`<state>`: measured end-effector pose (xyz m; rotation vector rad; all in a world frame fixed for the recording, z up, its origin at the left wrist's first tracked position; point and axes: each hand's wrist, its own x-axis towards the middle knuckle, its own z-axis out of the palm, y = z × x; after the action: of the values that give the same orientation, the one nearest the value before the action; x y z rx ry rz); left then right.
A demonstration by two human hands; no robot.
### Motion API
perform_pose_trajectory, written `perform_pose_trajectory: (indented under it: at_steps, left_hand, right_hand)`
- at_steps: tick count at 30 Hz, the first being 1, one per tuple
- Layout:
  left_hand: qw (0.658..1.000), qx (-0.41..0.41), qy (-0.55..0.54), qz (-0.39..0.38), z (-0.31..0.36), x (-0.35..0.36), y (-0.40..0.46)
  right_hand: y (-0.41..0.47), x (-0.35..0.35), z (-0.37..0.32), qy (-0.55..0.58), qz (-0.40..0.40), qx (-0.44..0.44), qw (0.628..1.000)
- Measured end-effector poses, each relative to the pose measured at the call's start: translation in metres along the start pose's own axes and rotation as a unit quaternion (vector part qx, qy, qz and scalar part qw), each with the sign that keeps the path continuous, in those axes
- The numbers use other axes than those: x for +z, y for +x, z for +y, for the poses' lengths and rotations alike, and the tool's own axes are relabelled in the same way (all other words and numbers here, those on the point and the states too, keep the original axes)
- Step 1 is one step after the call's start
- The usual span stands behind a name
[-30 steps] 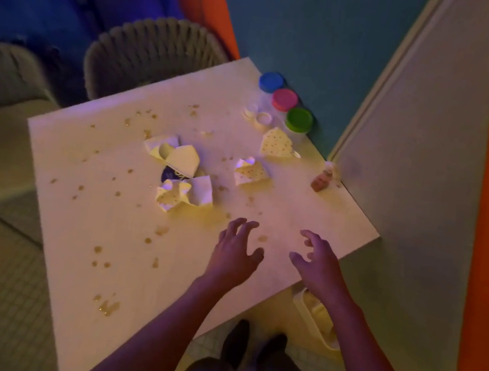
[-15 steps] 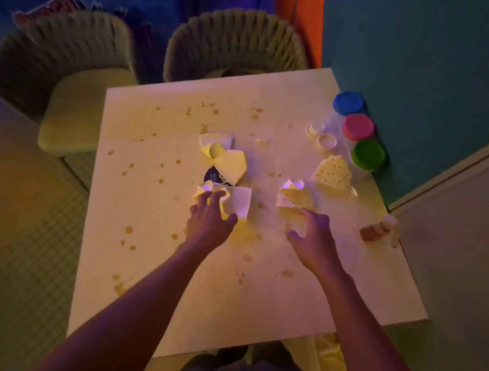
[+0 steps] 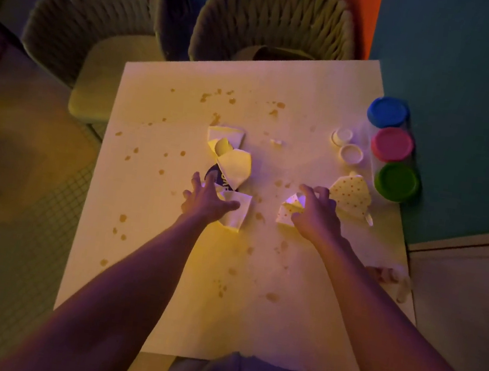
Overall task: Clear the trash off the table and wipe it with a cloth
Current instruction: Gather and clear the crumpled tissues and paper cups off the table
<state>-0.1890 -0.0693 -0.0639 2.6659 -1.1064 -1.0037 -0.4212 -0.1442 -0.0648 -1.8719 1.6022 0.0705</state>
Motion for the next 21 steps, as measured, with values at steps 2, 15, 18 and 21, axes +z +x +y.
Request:
perform_pose_trajectory:
  at_steps: [2, 15, 18, 21]
  left_hand:
    - [1.000, -0.007, 0.006, 0.000, 0.004, 0.002, 0.007]
    - [1.000, -0.016, 0.019, 0.007, -0.003, 0.006, 0.017]
    - [1.000, -0.013, 0.013, 0.007, -0.006, 0.005, 0.018]
    - [1.000, -0.003, 0.003, 0.010, -0.009, 0.002, 0.019]
  right_hand:
    - [0.009, 0.001, 0.002, -0.020, -0.027, -0.007, 0.999]
    - [0.030, 0.008, 0.003, -0.099, -0.032, -0.017, 0.994]
    - [0.031, 0.010, 0.003, -0.086, -0.049, 0.001, 0.995]
    - [0.030, 0.011, 0.001, -0.055, -0.064, 0.032, 0.996]
